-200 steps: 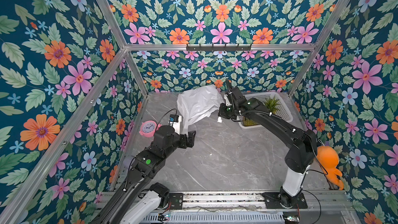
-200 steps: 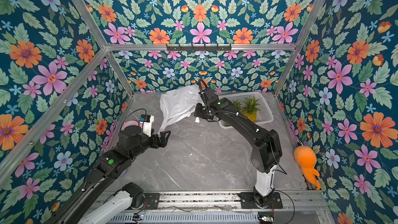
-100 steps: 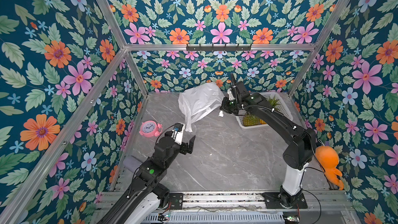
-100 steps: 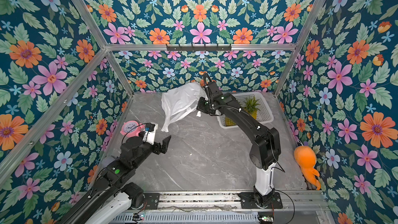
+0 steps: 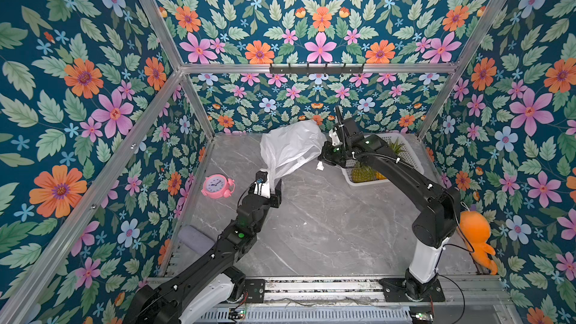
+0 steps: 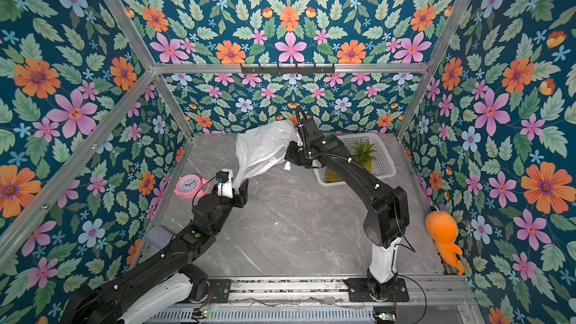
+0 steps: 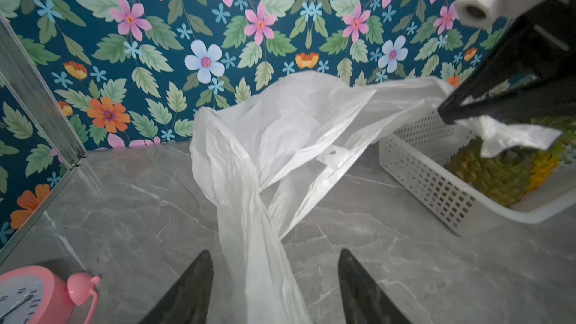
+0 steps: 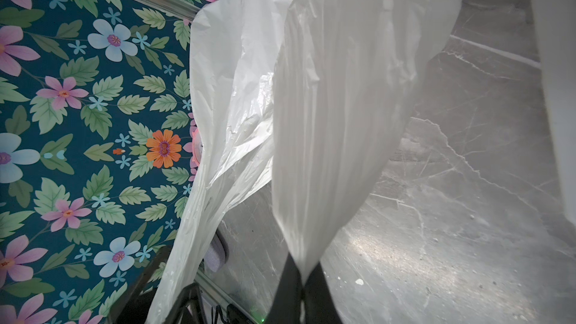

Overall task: Place the pineapple into a plastic bag & tie a knot
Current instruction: Pick up the plastic bag at the center of the board.

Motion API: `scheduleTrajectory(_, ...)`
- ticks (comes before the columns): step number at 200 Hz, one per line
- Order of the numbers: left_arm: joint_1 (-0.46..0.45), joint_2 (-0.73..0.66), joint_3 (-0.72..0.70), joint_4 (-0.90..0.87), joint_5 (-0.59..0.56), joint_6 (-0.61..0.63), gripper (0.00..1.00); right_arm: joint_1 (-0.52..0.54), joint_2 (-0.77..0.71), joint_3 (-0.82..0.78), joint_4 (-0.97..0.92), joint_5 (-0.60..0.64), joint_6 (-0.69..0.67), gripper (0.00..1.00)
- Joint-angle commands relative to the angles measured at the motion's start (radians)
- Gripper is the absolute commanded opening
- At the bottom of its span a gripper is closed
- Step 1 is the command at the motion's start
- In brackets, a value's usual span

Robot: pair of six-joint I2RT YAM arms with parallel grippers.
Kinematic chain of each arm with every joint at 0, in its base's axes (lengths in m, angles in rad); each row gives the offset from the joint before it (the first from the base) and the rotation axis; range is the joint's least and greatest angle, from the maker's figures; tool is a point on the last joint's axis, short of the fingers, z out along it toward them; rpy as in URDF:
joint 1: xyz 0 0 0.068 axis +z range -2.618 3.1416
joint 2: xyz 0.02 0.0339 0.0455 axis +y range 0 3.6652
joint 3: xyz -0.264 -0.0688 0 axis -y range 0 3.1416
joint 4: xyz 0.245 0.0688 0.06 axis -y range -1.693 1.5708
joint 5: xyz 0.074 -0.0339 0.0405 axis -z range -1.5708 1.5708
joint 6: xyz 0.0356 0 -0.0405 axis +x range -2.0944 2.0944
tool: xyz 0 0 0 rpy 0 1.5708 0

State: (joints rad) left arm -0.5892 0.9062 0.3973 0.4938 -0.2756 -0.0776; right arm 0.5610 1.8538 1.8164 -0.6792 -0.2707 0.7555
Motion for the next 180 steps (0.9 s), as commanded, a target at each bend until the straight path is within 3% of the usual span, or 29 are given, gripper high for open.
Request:
scheduleTrajectory(1, 0.0, 0.006, -0.001, 0.148, -0.05, 0.023, 0.61, 0.0, -0.015, -0.006, 0.009, -0.013, 0.005, 0.0)
scheduleTrajectory(19, 0.0, 0.006, 0.004, 0.146, -0.051, 0.036, 0.35, 0.0, -0.017, -0.006, 0.007, -0.013, 0.005, 0.0)
scheduleTrajectory(31, 0.0, 0.007, 0.011, 0.122, -0.061, 0.037, 0.24, -0.001, -0.021, -0.005, 0.008, -0.013, 0.005, 0.0)
scheduleTrajectory(41, 0.0, 0.006, 0.011, 0.101, -0.069, 0.027, 0.26, -0.003, -0.021, -0.002, 0.009, -0.014, 0.005, 0.0)
scheduleTrajectory(62, 0.0, -0.016, -0.018, 0.085, -0.063, 0.007, 0.43, -0.003, -0.018, 0.003, 0.01, -0.013, 0.005, 0.0)
scheduleTrajectory(99, 0.0, -0.077, -0.092, 0.075, -0.062, -0.027, 0.46, -0.005, -0.016, 0.01, 0.009, -0.019, 0.004, 0.0)
scheduleTrajectory(139, 0.0, -0.103, -0.097, 0.094, -0.063, 0.007, 0.32, -0.004, -0.017, 0.008, 0.012, -0.032, 0.005, 0.0)
scheduleTrajectory(156, 0.0, -0.102, -0.08, 0.108, -0.053, 0.025, 0.2, -0.004, -0.02, 0.001, 0.013, -0.034, 0.0, 0.0)
scheduleTrajectory(170, 0.0, -0.108, -0.057, 0.105, -0.048, 0.043, 0.0, -0.005, -0.029, -0.01, 0.006, -0.037, -0.01, 0.0)
scheduleTrajectory(180, 0.0, -0.119, -0.032, 0.091, -0.055, 0.054, 0.0, -0.005, -0.042, -0.024, 0.0, -0.036, -0.025, 0.0)
